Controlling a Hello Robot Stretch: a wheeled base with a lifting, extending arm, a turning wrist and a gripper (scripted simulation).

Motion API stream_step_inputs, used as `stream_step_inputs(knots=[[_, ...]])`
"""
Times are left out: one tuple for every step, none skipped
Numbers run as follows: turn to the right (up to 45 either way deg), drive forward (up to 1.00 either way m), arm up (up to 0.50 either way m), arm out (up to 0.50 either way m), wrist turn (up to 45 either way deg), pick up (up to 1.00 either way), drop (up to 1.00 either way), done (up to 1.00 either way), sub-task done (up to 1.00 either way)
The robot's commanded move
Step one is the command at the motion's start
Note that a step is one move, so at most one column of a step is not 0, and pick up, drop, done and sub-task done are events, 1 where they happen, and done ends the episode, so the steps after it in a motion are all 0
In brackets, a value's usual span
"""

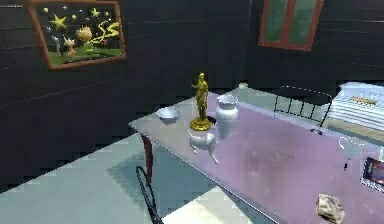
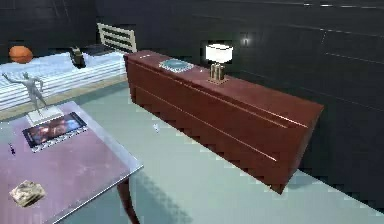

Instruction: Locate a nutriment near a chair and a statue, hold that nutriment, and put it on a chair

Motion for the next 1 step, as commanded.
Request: stream_step_inputs(knots=[[-42.0,0.0,0.0,0.0,0.0,0.0,0.0,0.0,0.0]])
